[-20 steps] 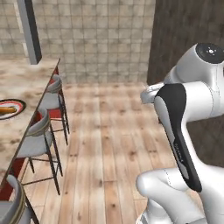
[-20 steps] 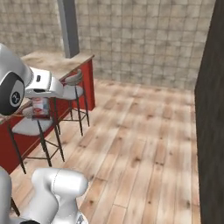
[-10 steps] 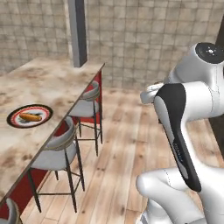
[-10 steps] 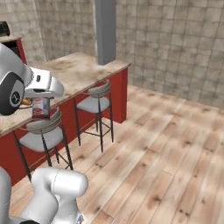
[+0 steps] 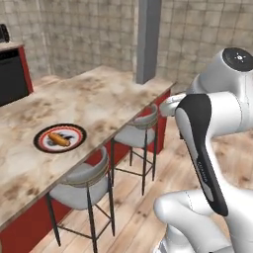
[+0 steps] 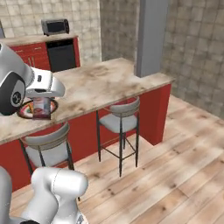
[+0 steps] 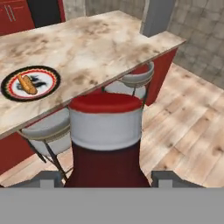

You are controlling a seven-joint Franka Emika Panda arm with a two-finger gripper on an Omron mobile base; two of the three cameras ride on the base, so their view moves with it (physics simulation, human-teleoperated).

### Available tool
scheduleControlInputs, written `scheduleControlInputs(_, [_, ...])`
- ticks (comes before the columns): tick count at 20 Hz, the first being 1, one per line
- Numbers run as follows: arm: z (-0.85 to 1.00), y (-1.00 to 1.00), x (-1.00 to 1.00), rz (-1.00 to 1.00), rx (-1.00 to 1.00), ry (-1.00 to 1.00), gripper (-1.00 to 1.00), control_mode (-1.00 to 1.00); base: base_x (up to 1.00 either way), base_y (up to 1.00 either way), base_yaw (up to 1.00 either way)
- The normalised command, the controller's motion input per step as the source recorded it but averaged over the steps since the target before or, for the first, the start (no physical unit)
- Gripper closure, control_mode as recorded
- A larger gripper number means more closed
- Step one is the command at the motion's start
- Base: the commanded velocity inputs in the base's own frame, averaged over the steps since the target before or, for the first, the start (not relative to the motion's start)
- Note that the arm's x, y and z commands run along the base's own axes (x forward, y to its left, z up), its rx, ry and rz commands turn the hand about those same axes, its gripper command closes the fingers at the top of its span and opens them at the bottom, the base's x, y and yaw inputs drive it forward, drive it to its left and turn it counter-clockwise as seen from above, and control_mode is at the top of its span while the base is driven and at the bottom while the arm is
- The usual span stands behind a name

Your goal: Move the hot dog bun to the plate on the dining table and place the condiment next to that plate. Then navigate to the fridge and take the sausage and place it on the plate as well.

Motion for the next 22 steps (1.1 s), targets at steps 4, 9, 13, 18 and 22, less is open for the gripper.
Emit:
scheduleControlInputs(4, [0.0, 0.0, 0.0, 0.0, 0.0, 0.0, 1.0, 1.0, 0.93, -0.14, 0.63])
scheduleControlInputs(9, [0.0, 0.0, 0.0, 0.0, 0.0, 0.0, 1.0, 1.0, 0.7, -0.07, 0.68])
scheduleControlInputs(13, [0.0, 0.0, 0.0, 0.0, 0.0, 0.0, 1.0, 1.0, 0.49, -0.1, 0.67])
scheduleControlInputs(18, [0.0, 0.0, 0.0, 0.0, 0.0, 0.0, 1.0, 1.0, 0.39, -0.36, 0.53])
scheduleControlInputs(22, [-0.09, -0.47, 0.32, 0.12, 0.06, 0.02, 1.0, -1.0, 0.31, -0.33, 0.19])
